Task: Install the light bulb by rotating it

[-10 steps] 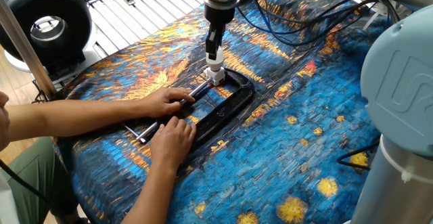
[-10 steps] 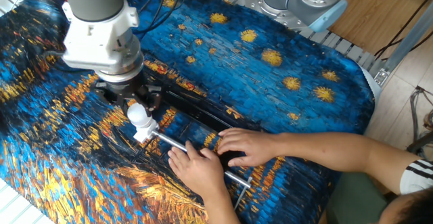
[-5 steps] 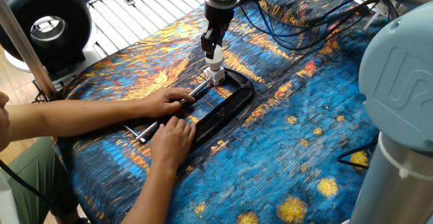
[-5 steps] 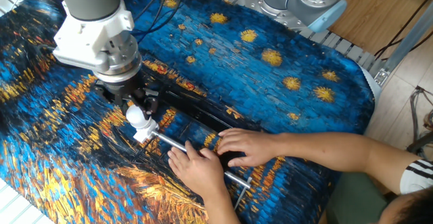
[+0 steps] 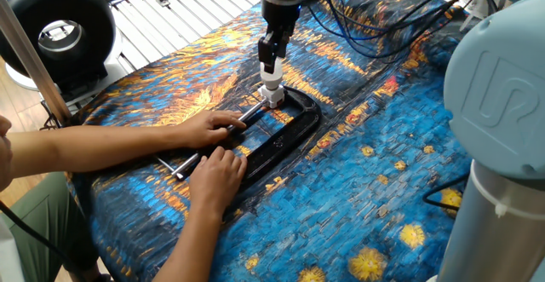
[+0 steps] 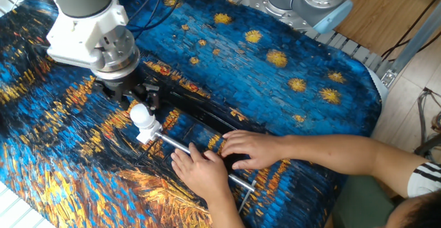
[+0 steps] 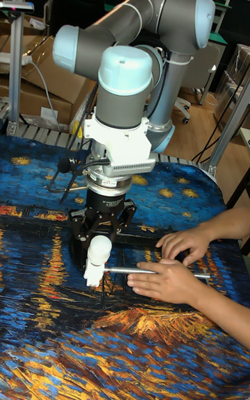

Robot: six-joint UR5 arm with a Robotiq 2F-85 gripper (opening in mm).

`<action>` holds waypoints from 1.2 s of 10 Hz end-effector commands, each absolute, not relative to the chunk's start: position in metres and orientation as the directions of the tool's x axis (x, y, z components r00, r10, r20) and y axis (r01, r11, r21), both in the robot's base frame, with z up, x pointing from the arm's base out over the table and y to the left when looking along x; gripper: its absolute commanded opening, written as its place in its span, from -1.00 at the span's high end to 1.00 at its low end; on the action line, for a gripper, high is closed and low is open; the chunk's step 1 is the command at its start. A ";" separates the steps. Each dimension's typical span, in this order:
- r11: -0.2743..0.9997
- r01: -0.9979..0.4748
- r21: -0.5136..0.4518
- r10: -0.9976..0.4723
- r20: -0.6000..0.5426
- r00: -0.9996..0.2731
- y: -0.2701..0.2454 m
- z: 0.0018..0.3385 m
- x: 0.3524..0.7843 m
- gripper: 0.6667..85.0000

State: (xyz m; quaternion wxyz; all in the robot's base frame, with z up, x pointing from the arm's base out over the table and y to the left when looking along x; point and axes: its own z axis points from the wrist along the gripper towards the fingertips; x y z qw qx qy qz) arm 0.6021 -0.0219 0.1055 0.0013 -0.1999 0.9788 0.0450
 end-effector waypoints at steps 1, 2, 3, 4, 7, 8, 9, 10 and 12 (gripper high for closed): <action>0.892 -0.435 0.128 -0.436 -0.017 -0.900 -0.010 0.116 0.599 -0.33; 0.861 -0.488 0.139 -0.492 -0.010 -0.871 -0.005 0.122 0.593 -0.30; 0.828 -0.539 0.152 -0.544 -0.011 -0.839 0.002 0.128 0.589 -0.30; 0.800 -0.582 0.145 -0.587 -0.009 -0.810 0.005 0.131 0.588 -0.28; 0.627 -0.778 0.036 -0.779 0.022 -0.626 -0.019 0.131 0.596 -0.23; 0.583 -0.812 0.039 -0.813 0.021 -0.582 -0.019 0.131 0.596 -0.23; 0.534 -0.844 0.041 -0.845 0.019 -0.534 -0.019 0.130 0.596 -0.22; 0.497 -0.866 0.044 -0.868 0.012 -0.497 -0.017 0.130 0.595 -0.23; 0.392 -0.920 0.022 -0.920 -0.002 -0.392 -0.014 0.127 0.602 -0.23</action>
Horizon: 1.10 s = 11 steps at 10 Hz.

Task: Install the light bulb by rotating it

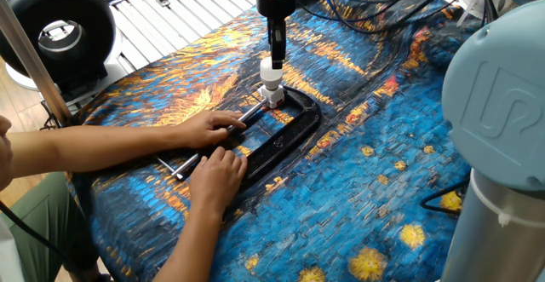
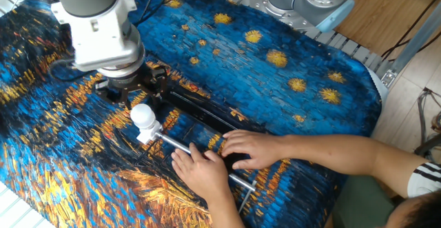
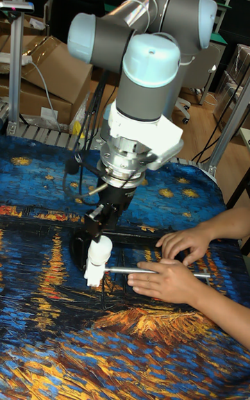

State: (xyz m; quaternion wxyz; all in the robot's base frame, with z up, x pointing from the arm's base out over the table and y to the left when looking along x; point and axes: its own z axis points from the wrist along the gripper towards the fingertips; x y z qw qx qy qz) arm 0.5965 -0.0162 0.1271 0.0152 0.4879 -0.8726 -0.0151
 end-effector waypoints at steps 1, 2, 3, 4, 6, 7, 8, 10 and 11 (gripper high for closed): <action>0.352 -0.936 0.013 -0.936 -0.006 -0.352 -0.013 0.125 0.604 -0.23; 0.316 -0.949 0.004 -0.949 -0.014 -0.316 -0.011 0.123 0.606 -0.23; 0.287 -0.958 -0.001 -0.958 -0.017 -0.287 -0.010 0.121 0.607 -0.22; 0.259 -0.966 -0.015 -0.966 -0.011 -0.258 -0.013 0.120 0.611 -0.22; 0.230 -0.973 -0.016 -0.973 -0.015 -0.230 -0.013 0.117 0.612 -0.22; 0.218 -0.976 -0.010 -0.976 -0.015 -0.218 -0.013 0.115 0.611 -0.22; 0.212 -0.977 -0.004 -0.977 -0.013 -0.212 -0.013 0.114 0.609 -0.23; 0.208 -0.978 0.006 -0.978 -0.017 -0.208 -0.012 0.112 0.606 -0.24; 0.202 -0.979 0.007 -0.979 -0.023 -0.202 -0.012 0.110 0.607 -0.24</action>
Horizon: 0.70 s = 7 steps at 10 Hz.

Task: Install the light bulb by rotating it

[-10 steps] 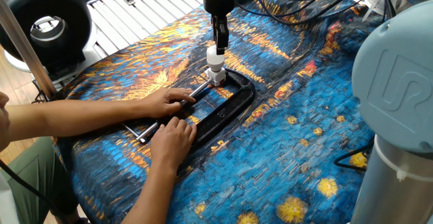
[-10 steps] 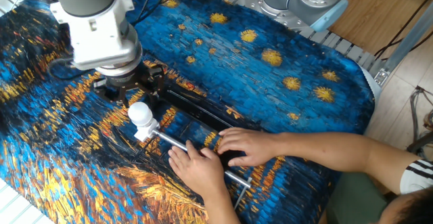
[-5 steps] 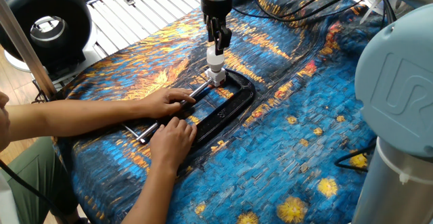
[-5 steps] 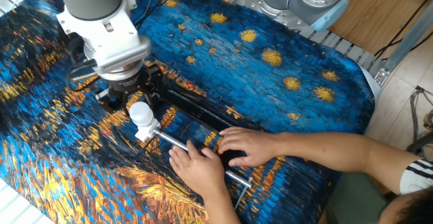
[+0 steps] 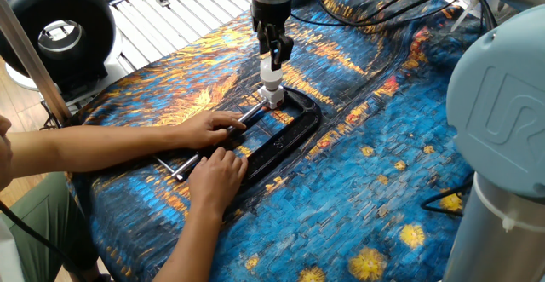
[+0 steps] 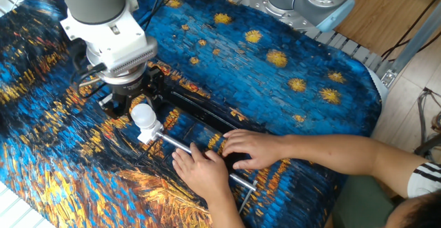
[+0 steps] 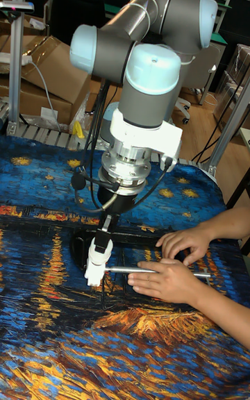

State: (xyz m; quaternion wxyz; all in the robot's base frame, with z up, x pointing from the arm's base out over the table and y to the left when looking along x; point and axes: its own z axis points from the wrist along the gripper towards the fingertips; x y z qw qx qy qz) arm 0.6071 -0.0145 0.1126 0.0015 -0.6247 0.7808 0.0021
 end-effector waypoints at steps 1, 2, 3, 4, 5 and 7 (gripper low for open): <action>0.197 -0.980 0.010 -0.980 -0.029 -0.197 -0.011 0.108 0.608 -0.24; 0.197 -0.980 0.010 -0.980 -0.031 -0.197 -0.011 0.107 0.610 -0.25; 0.196 -0.981 0.011 -0.980 -0.035 -0.196 -0.009 0.106 0.610 -0.25; 0.193 -0.981 0.009 -0.980 -0.040 -0.193 -0.008 0.104 0.612 -0.25; 0.187 -0.982 0.007 -0.981 -0.042 -0.187 -0.008 0.103 0.613 -0.25; 0.182 -0.983 0.007 -0.982 -0.048 -0.182 -0.007 0.103 0.613 -0.23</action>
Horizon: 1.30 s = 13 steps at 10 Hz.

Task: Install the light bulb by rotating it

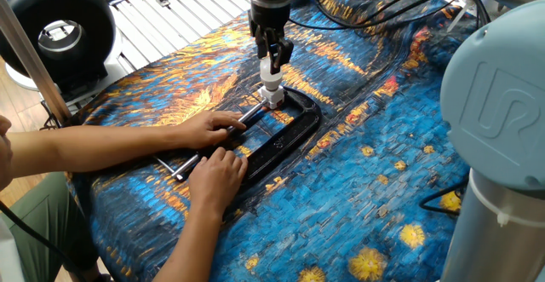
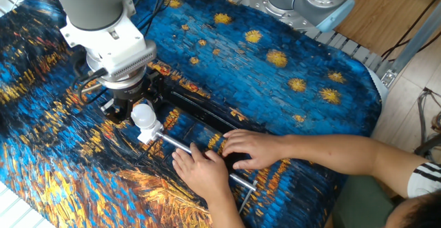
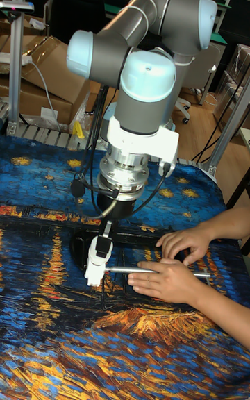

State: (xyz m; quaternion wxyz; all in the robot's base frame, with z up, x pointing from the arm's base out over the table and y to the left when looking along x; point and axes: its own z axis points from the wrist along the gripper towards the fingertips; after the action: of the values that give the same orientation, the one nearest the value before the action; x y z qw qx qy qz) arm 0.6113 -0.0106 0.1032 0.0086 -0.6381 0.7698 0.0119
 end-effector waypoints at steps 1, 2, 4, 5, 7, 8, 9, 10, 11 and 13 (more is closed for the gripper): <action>0.181 -0.984 0.005 -0.982 -0.049 -0.181 -0.008 0.101 0.613 -0.23; 0.187 -0.982 0.005 -0.981 -0.046 -0.187 -0.010 0.100 0.611 -0.19; 0.200 -0.980 0.006 -0.979 -0.042 -0.200 -0.010 0.098 0.607 -0.15; 0.218 -0.976 0.009 -0.975 -0.036 -0.218 -0.010 0.098 0.604 -0.11; 0.242 -0.970 0.005 -0.970 -0.028 -0.242 -0.012 0.100 0.605 -0.02; 0.269 -0.963 0.006 -0.963 -0.031 -0.269 -0.012 0.101 0.605 0.04; 0.322 -0.947 0.005 -0.946 -0.032 -0.322 -0.012 0.102 0.605 0.19; 0.386 -0.922 0.010 -0.922 -0.034 -0.386 -0.011 0.102 0.604 0.32; 0.442 -0.897 -0.003 -0.896 -0.041 -0.442 -0.012 0.100 0.605 0.34; 0.530 -0.848 -0.024 -0.847 -0.051 -0.528 -0.017 0.091 0.607 0.44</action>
State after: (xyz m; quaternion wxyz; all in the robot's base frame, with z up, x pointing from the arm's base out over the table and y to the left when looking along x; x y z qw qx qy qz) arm 0.6049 -0.0157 0.0954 0.0154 -0.5372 0.8433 0.0028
